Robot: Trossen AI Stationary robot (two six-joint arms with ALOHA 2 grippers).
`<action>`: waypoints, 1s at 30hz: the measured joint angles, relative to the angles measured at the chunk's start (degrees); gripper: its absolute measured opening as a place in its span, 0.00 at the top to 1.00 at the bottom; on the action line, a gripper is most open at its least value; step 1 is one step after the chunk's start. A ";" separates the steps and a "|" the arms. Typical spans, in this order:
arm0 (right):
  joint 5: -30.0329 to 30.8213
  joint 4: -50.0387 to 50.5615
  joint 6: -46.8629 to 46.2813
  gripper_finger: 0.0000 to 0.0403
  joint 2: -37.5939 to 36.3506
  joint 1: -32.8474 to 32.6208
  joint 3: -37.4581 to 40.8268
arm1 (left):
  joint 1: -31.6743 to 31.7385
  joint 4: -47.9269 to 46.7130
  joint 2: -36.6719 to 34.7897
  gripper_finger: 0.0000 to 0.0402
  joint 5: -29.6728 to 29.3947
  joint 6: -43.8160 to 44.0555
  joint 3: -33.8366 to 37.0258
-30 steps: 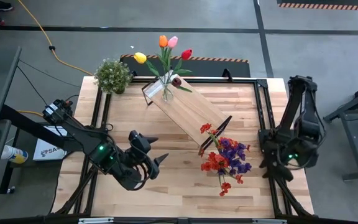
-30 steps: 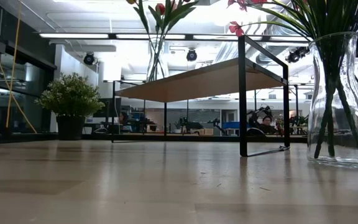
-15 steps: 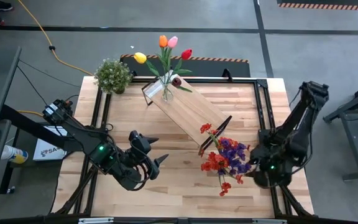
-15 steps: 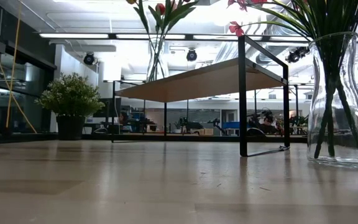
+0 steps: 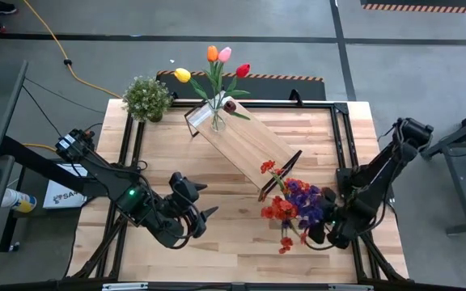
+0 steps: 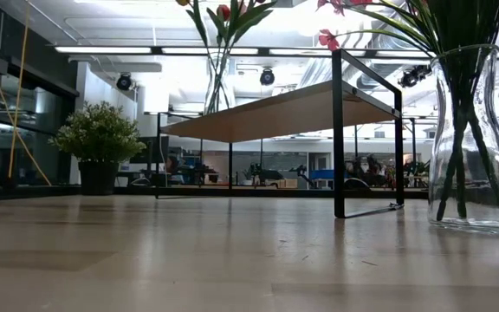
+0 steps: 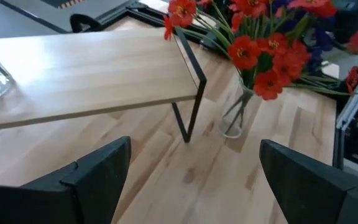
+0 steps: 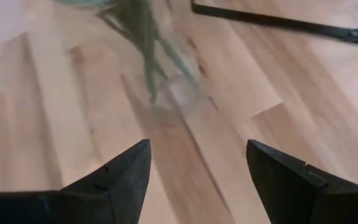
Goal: Pick and place flowers into a vace then onto a shelf
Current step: Put the transparent flower vase on the shelf
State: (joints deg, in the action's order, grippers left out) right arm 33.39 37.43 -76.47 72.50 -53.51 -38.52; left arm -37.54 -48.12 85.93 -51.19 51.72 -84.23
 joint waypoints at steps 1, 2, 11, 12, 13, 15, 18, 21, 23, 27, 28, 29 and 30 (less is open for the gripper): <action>0.30 0.00 0.06 0.37 0.51 0.29 0.00 | 0.00 0.02 0.00 0.03 0.47 0.00 -0.01; 0.72 -0.01 0.36 0.37 0.99 0.48 0.00 | 0.02 0.04 0.00 0.03 1.08 0.00 0.00; 6.59 -2.99 3.30 0.37 2.13 1.11 0.00 | 0.00 0.55 0.00 0.03 2.79 0.00 0.00; 6.60 -3.30 3.39 0.37 2.13 1.30 0.00 | 0.00 0.53 0.00 0.03 2.80 0.00 0.00; 6.45 -3.38 3.44 0.37 2.13 1.50 0.00 | 0.00 0.52 -0.01 0.03 2.81 0.00 0.00; 6.14 -3.49 3.47 0.37 2.13 1.97 0.00 | 0.02 0.52 0.00 0.03 2.81 -0.05 0.00; 5.92 -3.66 3.46 0.37 2.13 2.76 0.01 | 0.00 0.52 0.00 0.03 2.79 -0.44 0.00; 5.19 -4.98 3.75 0.37 2.13 3.71 0.00 | 0.02 0.50 0.00 0.03 2.79 -0.44 0.00; 4.19 -6.33 5.23 0.37 2.13 4.12 0.00 | 0.00 0.52 0.00 0.03 2.79 -0.44 0.00; 3.13 -8.50 7.75 0.37 2.13 4.41 0.00 | 0.01 0.50 0.00 0.03 2.79 -0.44 0.00; 3.13 -8.92 8.30 0.37 2.13 4.39 0.00 | 0.00 0.48 -0.02 0.03 2.79 -0.44 -0.02; 3.19 -9.11 8.74 0.37 2.13 4.39 0.00 | 0.02 0.44 0.00 0.03 2.79 -0.44 0.00; 3.27 -9.31 8.95 0.37 2.13 4.39 0.00 | 0.00 0.46 0.00 0.03 2.79 -0.44 0.00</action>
State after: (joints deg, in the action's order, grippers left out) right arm 36.66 28.12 -67.52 74.63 -49.12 -38.52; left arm -37.54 -47.66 85.93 -48.40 51.28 -84.23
